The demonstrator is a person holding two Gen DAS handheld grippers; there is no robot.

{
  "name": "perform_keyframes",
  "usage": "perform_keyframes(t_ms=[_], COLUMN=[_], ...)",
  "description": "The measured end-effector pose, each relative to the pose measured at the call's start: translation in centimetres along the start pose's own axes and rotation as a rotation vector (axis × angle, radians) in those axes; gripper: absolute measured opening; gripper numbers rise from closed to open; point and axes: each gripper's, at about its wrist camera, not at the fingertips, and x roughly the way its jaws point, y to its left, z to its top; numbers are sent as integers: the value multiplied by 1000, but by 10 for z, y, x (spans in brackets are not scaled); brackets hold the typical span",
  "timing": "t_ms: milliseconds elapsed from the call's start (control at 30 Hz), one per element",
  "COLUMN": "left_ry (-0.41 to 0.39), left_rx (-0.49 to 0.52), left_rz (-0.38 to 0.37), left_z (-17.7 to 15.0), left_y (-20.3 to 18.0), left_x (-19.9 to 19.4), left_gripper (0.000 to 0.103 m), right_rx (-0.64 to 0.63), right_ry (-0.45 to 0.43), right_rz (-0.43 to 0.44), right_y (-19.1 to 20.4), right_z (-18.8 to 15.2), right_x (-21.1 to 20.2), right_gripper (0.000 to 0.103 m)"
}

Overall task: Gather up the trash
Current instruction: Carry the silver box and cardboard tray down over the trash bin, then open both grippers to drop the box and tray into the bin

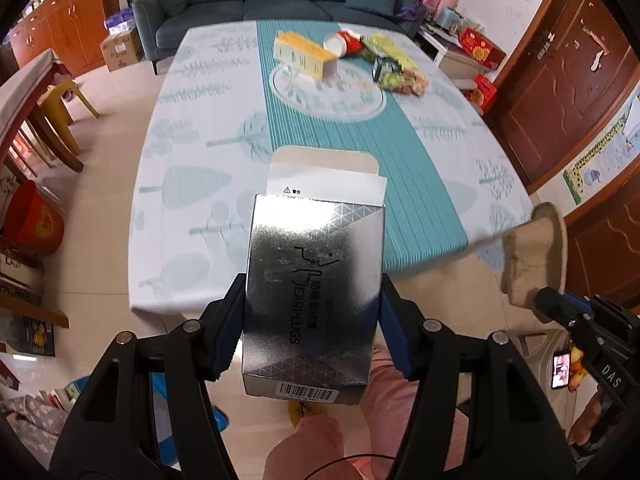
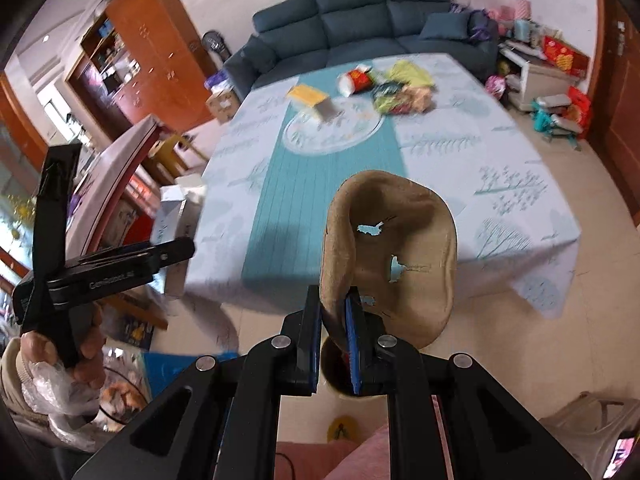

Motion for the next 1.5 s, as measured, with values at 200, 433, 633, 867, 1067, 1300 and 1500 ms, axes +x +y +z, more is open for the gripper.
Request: perform_keyframes(t_ms=[200,433,633,867,1067,1300,1500], left_ry=[75,151,216,227,217,216,208], left_rx=[21,47,51,40,9,-72,-72], left_rz=[3,3,32,89,128,174,186], left_z=[-35,-83,-129,-159,-170,-175,-186], left_y=[-8,-24,-35,-38,-30,-14,-5], left_x=[24,68,144,246,313,353,348], left_gripper=[58,58,58,59,63,85,88], right_rx=[14,84,161,235,279,310,295], right_ry=[128,269,355,405,430,419,406], right_rz=[50,114,158,162,153,148,138], right_y=[1,-16,-50,-95,-122,-144,-148], right_z=[-33,-74,-115,-157,-179,-187,-188], right_x=[38,112,199,303,374,410,405], right_gripper=[11,11,11,11,25,61,63])
